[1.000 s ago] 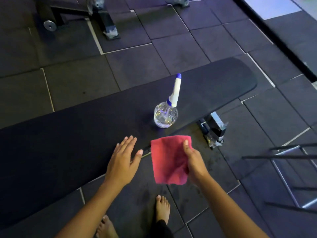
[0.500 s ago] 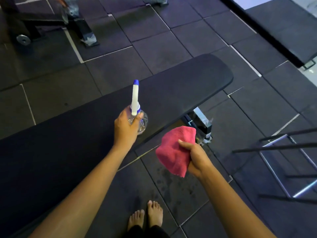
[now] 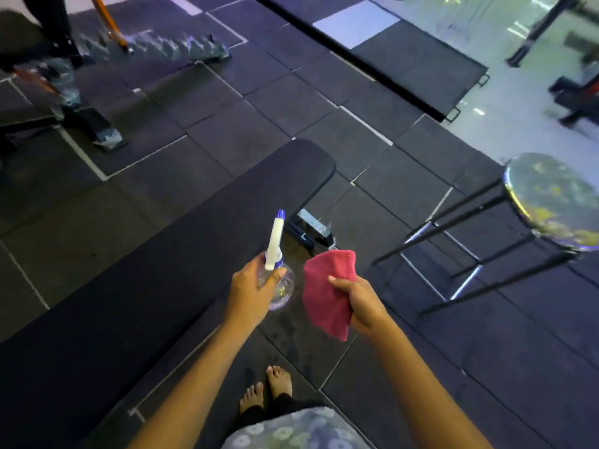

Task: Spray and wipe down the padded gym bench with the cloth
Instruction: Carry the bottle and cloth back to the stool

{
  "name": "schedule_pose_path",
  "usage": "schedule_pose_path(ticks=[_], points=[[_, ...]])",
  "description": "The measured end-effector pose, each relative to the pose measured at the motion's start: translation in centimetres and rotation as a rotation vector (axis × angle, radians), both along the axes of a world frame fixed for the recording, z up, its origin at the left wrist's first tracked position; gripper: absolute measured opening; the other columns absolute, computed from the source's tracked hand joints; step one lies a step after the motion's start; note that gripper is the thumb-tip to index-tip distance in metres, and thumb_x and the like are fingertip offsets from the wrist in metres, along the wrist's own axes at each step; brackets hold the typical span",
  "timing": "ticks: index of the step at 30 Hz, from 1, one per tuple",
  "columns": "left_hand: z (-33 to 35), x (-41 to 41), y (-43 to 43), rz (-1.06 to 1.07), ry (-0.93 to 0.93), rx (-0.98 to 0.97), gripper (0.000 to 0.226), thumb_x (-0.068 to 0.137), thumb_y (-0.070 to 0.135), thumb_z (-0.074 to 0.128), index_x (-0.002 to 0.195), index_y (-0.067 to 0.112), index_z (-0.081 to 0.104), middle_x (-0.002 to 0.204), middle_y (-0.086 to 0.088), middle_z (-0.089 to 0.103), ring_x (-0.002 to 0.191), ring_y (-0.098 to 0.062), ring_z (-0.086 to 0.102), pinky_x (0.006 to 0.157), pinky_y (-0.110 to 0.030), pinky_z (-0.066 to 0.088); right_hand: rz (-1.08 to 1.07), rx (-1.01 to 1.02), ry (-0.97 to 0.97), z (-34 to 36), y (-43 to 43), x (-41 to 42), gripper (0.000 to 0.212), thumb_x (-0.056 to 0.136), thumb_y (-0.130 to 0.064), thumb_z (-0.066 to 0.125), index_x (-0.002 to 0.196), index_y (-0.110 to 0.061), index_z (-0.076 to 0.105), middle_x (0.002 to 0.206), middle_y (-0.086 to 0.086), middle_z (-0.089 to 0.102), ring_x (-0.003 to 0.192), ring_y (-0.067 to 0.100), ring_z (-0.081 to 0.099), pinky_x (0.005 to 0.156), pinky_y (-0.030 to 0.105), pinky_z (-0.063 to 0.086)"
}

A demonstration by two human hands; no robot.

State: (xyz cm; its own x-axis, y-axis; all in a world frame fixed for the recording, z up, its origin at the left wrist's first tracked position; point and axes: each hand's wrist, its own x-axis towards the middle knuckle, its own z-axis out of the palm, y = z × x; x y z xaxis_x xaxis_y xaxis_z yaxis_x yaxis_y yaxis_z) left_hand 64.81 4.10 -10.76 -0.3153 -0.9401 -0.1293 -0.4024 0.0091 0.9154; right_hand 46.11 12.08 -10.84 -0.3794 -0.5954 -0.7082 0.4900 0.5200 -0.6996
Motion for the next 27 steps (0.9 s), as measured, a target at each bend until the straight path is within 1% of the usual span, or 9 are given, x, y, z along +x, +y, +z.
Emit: schedule_pose_path(ticks=[2, 4, 7, 9, 15, 20, 23, 25, 27], points=[[3.1, -1.2, 1.7, -0.037, 0.017, 0.018, 0.028, 0.085, 0.020, 0.071, 0.111, 0.014, 0.066, 0.086, 0.005, 0.066, 0.089, -0.018, 0.065, 0.067, -0.015, 0.046, 0.000, 0.016, 0.057, 3.0, 2.8, -0.7, 0.012, 0.089, -0.003, 0.062, 0.099, -0.006, 0.068, 0.089, 0.015, 0.074, 0.080, 0.028, 0.069, 0.077, 0.043, 0.057], [5.9, -2.6, 3.2, -0.094, 0.033, 0.016, 0.028, 0.084, 0.020, 0.071, 0.111, 0.014, 0.066, 0.088, 0.001, 0.068, 0.088, -0.019, 0.065, 0.070, -0.022, 0.049, -0.014, 0.006, 0.102, 5.7, 5.3, -1.6, 0.013, 0.088, -0.002, 0.063, 0.098, -0.006, 0.069, 0.093, 0.018, 0.073, 0.084, 0.031, 0.067, 0.084, 0.047, 0.055], [8.9, -4.8, 5.0, -0.180, 0.035, -0.007, 0.027, 0.084, 0.019, 0.072, 0.110, 0.013, 0.067, 0.087, 0.002, 0.068, 0.083, -0.014, 0.064, 0.068, -0.012, 0.046, -0.088, -0.020, 0.159, 8.5, 9.4, -3.3, 0.011, 0.088, -0.002, 0.063, 0.091, -0.009, 0.071, 0.083, 0.012, 0.075, 0.074, 0.026, 0.070, 0.073, 0.040, 0.058], [10.3, -6.6, 6.0, -0.233, 0.034, -0.006, 0.026, 0.084, 0.019, 0.072, 0.109, 0.013, 0.067, 0.085, 0.004, 0.067, 0.084, -0.013, 0.065, 0.067, -0.013, 0.045, -0.157, -0.037, 0.159, 9.7, 11.9, -4.9, 0.010, 0.087, -0.001, 0.063, 0.088, -0.008, 0.071, 0.076, 0.009, 0.075, 0.066, 0.023, 0.070, 0.064, 0.033, 0.055], [11.2, -14.6, 8.4, -0.400, -0.009, -0.011, 0.022, 0.083, 0.021, 0.073, 0.105, 0.018, 0.069, 0.083, 0.007, 0.068, 0.078, -0.005, 0.061, 0.064, -0.010, 0.042, -0.318, -0.076, 0.164, 11.2, 17.4, -11.4, 0.011, 0.087, 0.000, 0.062, 0.089, -0.006, 0.070, 0.073, 0.006, 0.074, 0.065, 0.018, 0.068, 0.062, 0.029, 0.052], [10.6, -24.4, 10.3, -0.460, -0.009, -0.004, 0.017, 0.081, 0.021, 0.075, 0.098, 0.019, 0.069, 0.074, 0.013, 0.066, 0.070, -0.002, 0.060, 0.063, -0.013, 0.044, -0.369, -0.108, 0.178, 11.4, 20.2, -19.6, 0.014, 0.088, 0.003, 0.059, 0.087, -0.007, 0.069, 0.077, 0.008, 0.073, 0.066, 0.018, 0.068, 0.060, 0.026, 0.054], [11.3, -30.6, 11.3, -0.482, 0.022, -0.003, 0.014, 0.082, 0.022, 0.075, 0.092, 0.024, 0.067, 0.079, 0.008, 0.069, 0.077, -0.012, 0.065, 0.069, -0.028, 0.051, -0.369, -0.094, 0.217, 12.2, 21.5, -24.6, 0.013, 0.088, 0.001, 0.059, 0.090, -0.006, 0.069, 0.083, 0.010, 0.071, 0.073, 0.021, 0.066, 0.069, 0.030, 0.052], [12.1, -34.5, 11.8, -0.479, 0.034, -0.019, 0.014, 0.081, 0.025, 0.075, 0.091, 0.028, 0.066, 0.080, 0.008, 0.070, 0.080, -0.011, 0.066, 0.069, -0.028, 0.052, -0.380, -0.095, 0.210, 12.7, 22.2, -27.9, 0.013, 0.088, 0.001, 0.059, 0.088, -0.007, 0.069, 0.080, 0.008, 0.072, 0.069, 0.018, 0.066, 0.063, 0.027, 0.052], [12.8, -38.4, 11.7, -0.477, 0.031, -0.025, 0.015, 0.081, 0.026, 0.075, 0.095, 0.023, 0.068, 0.083, 0.002, 0.071, 0.081, -0.016, 0.066, 0.068, -0.029, 0.052, -0.396, -0.091, 0.197, 13.2, 22.5, -31.0, 0.012, 0.088, 0.002, 0.060, 0.088, -0.006, 0.069, 0.082, 0.010, 0.072, 0.071, 0.020, 0.066, 0.065, 0.029, 0.052]])
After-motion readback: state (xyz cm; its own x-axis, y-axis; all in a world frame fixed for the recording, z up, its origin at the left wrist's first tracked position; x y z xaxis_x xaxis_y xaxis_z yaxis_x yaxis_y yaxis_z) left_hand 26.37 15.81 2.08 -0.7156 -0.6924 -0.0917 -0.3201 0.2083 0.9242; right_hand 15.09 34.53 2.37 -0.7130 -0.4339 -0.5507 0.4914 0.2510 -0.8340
